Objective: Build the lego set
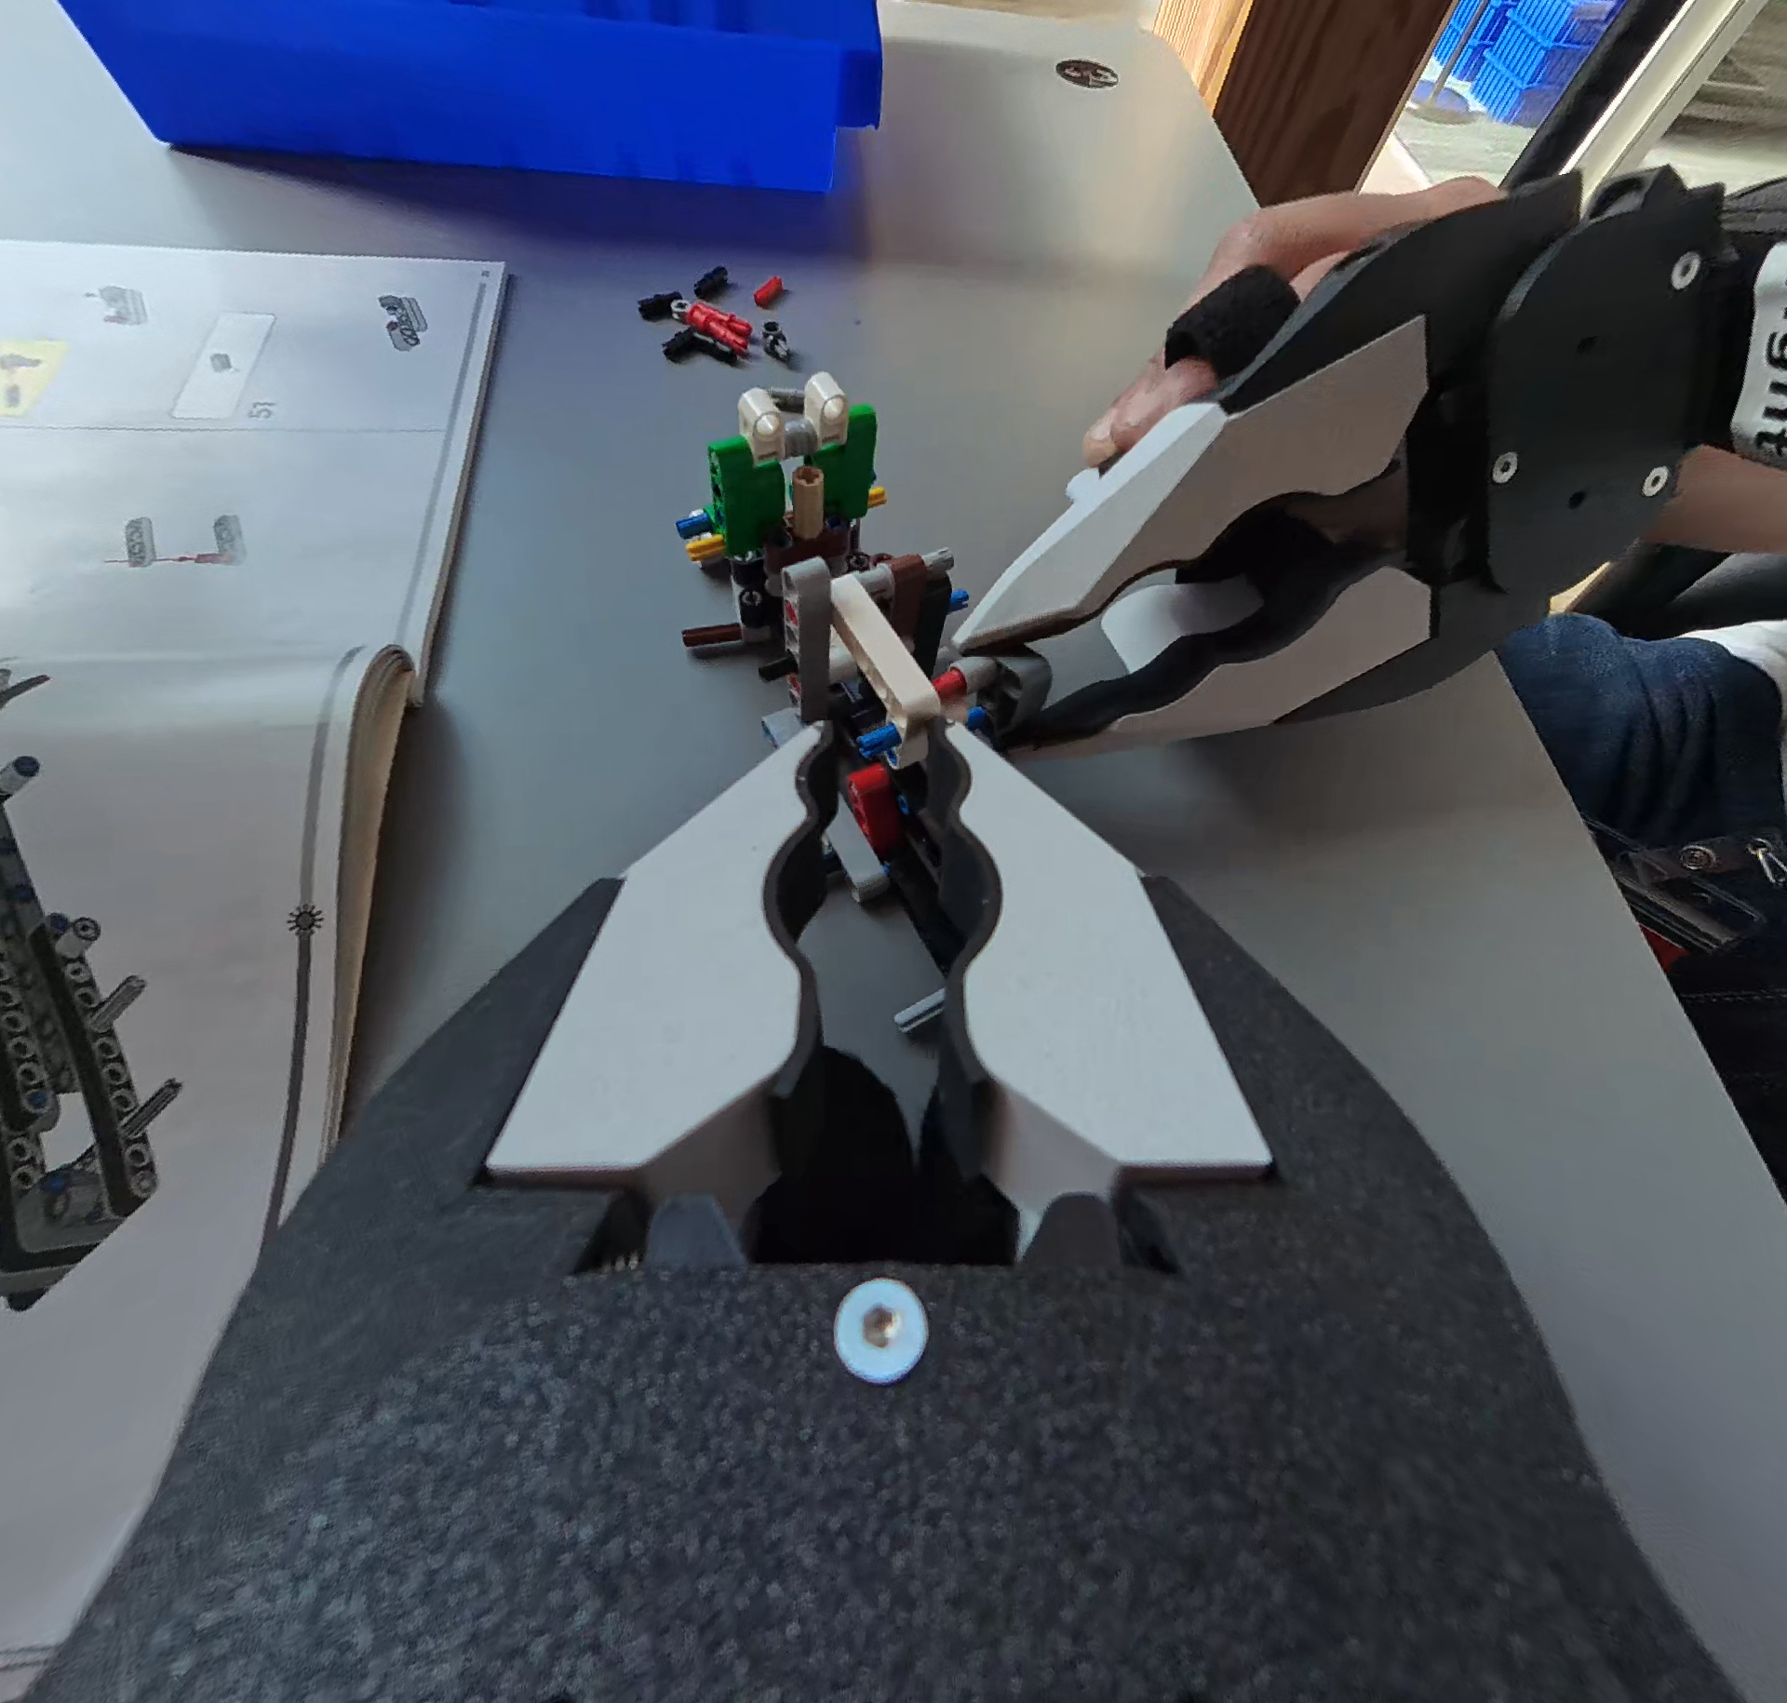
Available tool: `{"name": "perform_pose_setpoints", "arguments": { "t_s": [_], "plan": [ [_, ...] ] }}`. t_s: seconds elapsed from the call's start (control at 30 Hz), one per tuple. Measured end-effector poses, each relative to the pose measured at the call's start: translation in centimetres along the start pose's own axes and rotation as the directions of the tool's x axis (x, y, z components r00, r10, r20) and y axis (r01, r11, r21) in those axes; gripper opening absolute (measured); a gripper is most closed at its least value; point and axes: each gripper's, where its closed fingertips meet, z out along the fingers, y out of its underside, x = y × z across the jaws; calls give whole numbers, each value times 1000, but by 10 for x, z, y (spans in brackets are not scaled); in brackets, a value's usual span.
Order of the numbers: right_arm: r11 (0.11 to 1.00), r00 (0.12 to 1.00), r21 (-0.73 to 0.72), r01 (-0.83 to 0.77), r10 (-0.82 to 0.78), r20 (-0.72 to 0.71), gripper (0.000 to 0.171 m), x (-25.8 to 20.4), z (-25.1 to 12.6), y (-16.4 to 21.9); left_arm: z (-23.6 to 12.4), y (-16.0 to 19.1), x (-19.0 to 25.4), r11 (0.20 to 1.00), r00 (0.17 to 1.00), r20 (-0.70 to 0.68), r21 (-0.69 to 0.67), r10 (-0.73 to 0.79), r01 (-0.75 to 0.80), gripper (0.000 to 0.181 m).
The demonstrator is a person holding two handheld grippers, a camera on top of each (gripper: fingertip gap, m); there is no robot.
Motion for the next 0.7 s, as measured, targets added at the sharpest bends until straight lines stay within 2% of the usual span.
{"name": "perform_pose_setpoints", "arguments": {
  "t_s": [0.2, 0.37, 0.7],
  "plan": [
    [994, 992, 6, 110, -110, -55, 21, 2, -1, 0, 8, 10, 3, 994, 996, 31, -76, 78, -75, 16],
    [992, 991, 21, 127, -126, -55, 21, 3, 1, -2, 1, 0, 1, 1000, 1000, -12, -3, -6, 6, 14],
    [995, 994, 22, 101, -99, -48, 21, 4, 2, 0, 2, 2, -2, 999, 999, -9, -13, -46, 45, 11]
  ]
}}
